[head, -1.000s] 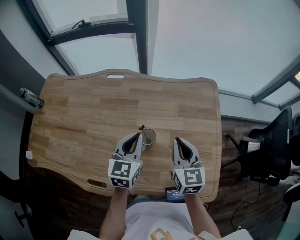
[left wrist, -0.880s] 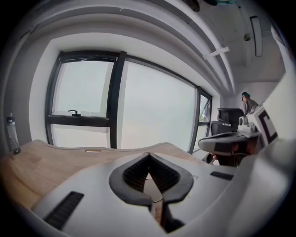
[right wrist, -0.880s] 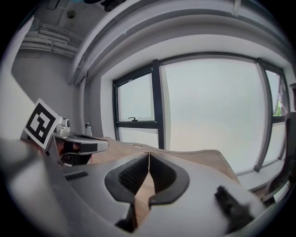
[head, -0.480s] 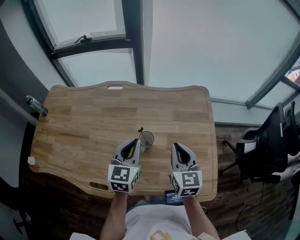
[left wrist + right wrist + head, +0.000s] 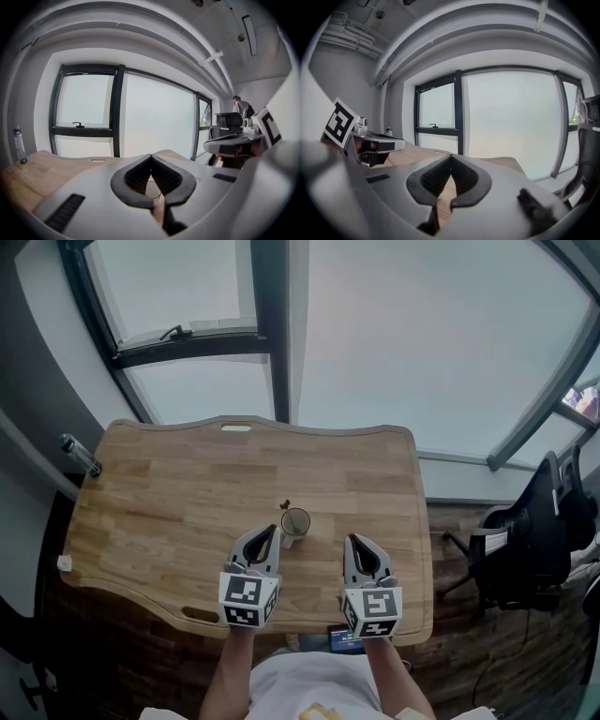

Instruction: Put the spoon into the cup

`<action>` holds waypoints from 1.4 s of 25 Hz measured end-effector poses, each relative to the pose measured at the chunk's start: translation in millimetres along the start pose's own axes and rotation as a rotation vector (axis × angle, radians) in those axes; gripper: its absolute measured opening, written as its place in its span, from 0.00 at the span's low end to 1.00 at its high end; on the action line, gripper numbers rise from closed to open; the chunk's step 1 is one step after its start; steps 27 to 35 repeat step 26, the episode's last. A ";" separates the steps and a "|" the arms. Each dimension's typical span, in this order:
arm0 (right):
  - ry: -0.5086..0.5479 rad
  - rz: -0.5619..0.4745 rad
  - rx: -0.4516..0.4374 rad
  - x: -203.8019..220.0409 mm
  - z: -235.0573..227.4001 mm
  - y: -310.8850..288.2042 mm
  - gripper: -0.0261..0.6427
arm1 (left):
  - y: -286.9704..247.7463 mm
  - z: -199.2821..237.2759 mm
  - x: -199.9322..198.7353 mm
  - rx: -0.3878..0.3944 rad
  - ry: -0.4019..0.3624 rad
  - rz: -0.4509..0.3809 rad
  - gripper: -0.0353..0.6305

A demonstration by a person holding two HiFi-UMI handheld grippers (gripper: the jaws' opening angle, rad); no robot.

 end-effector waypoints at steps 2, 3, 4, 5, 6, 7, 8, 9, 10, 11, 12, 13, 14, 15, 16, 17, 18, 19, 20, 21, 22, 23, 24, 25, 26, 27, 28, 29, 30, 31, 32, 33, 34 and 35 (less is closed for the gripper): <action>0.004 -0.001 -0.003 0.3 0.3 1.1 0.08 | 0.5 -1.3 -0.1 0.002 0.000 -0.002 0.07; 0.006 -0.001 -0.003 0.7 0.0 1.5 0.08 | 0.4 -2.0 0.1 0.002 -0.001 -0.003 0.07; 0.007 -0.001 -0.002 0.8 -0.3 1.6 0.08 | 0.2 -2.6 0.2 0.001 -0.003 -0.003 0.07; 0.007 -0.001 -0.002 0.9 -0.6 1.5 0.08 | -0.1 -3.0 0.3 0.001 -0.003 -0.004 0.07; 0.008 0.000 -0.002 1.3 -0.7 1.3 0.08 | -0.3 -3.3 0.4 0.001 -0.004 -0.004 0.07; 0.008 0.001 -0.004 1.9 -0.7 1.1 0.08 | -0.5 -3.4 0.6 0.001 -0.004 -0.004 0.07; 0.008 0.002 -0.007 2.5 -0.6 0.7 0.08 | -0.8 -3.5 0.9 0.003 -0.003 -0.003 0.07; 0.007 0.003 -0.010 2.7 -0.4 0.2 0.08 | -1.1 -3.6 1.4 0.004 -0.003 -0.003 0.07; 0.005 0.005 -0.011 2.2 0.2 -0.5 0.08 | -1.1 -3.7 2.1 0.005 -0.002 -0.003 0.07; 0.003 0.007 -0.011 1.2 1.3 -1.4 0.08 | -0.8 -3.6 3.0 0.005 0.000 -0.001 0.07; 0.001 0.009 -0.010 0.6 2.6 -2.5 0.08 | -0.4 -3.2 4.0 0.004 0.002 0.002 0.07; -0.002 0.012 -0.011 0.6 4.1 -3.3 0.08 | 0.2 -2.6 5.2 0.004 0.003 0.007 0.07; -0.004 0.016 -0.013 1.0 5.5 -4.0 0.08 | 0.7 -1.9 6.2 0.002 0.003 0.012 0.07; -0.004 0.019 -0.016 1.4 6.7 -4.7 0.08 | 1.3 -0.9 7.2 -0.001 0.003 0.015 0.07; -0.004 0.020 -0.019 1.8 7.6 -5.5 0.08 | 1.9 0.1 8.0 -0.004 0.005 0.017 0.07; -0.001 0.019 -0.023 2.5 8.1 -6.5 0.08 | 2.4 1.1 8.7 -0.007 0.006 0.018 0.07; 0.003 0.016 -0.028 3.8 8.3 -7.4 0.08 | 2.8 2.0 9.2 -0.011 0.006 0.018 0.07; 0.006 0.014 -0.032 5.3 8.5 -8.3 0.08 | 2.9 2.9 9.5 -0.014 0.005 0.018 0.07; 0.007 0.014 -0.036 6.3 9.0 -9.1 0.08 | 2.8 3.8 9.8 -0.018 0.005 0.018 0.07; 0.010 0.015 -0.039 6.7 9.8 -10.1 0.08 | 2.6 4.8 10.2 -0.021 0.006 0.019 0.07; 0.012 0.016 -0.044 6.7 11.1 -11.3 0.08 | 2.3 5.9 10.6 -0.024 0.007 0.019 0.07; 0.015 0.019 -0.049 6.7 12.5 -12.6 0.08 | 2.0 7.0 11.1 -0.026 0.010 0.020 0.07; 0.017 0.021 -0.055 6.8 13.9 -14.0 0.08 | 1.4 8.0 11.4 -0.027 0.011 0.021 0.07; 0.019 0.024 -0.060 6.9 15.0 -15.4 0.08 | 0.7 8.9 11.8 -0.027 0.013 0.023 0.07; 0.020 0.027 -0.065 7.0 15.9 -16.8 0.08 | 0.0 9.7 12.0 -0.027 0.014 0.024 0.07; 0.020 0.027 -0.065 7.0 15.9 -16.8 0.08 | 0.0 9.7 12.0 -0.027 0.014 0.024 0.07; 0.020 0.027 -0.065 7.0 15.9 -16.8 0.08 | 0.0 9.7 12.0 -0.027 0.014 0.024 0.07; 0.020 0.027 -0.065 7.0 15.9 -16.8 0.08 | 0.0 9.7 12.0 -0.027 0.014 0.024 0.07; 0.020 0.027 -0.065 7.0 15.9 -16.8 0.08 | 0.0 9.7 12.0 -0.027 0.014 0.024 0.07; 0.020 0.027 -0.065 7.0 15.9 -16.8 0.08 | 0.0 9.7 12.0 -0.027 0.014 0.024 0.07; 0.020 0.027 -0.065 7.0 15.9 -16.8 0.08 | 0.0 9.7 12.0 -0.027 0.014 0.024 0.07; 0.020 0.027 -0.065 7.0 15.9 -16.8 0.08 | 0.0 9.7 12.0 -0.027 0.014 0.024 0.07; 0.020 0.027 -0.065 7.0 15.9 -16.8 0.08 | 0.0 9.7 12.0 -0.027 0.014 0.024 0.07; 0.020 0.027 -0.065 7.0 15.9 -16.8 0.08 | 0.0 9.7 12.0 -0.027 0.014 0.024 0.07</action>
Point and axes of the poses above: the fingertips, and each gripper's own axes: y backward along the fingers, z to its left, x out of its underside, the point moved 10 cm from there along y, backward along the fingers, and after that the axes turned 14 degrees about -z, right-handed, at the moved point
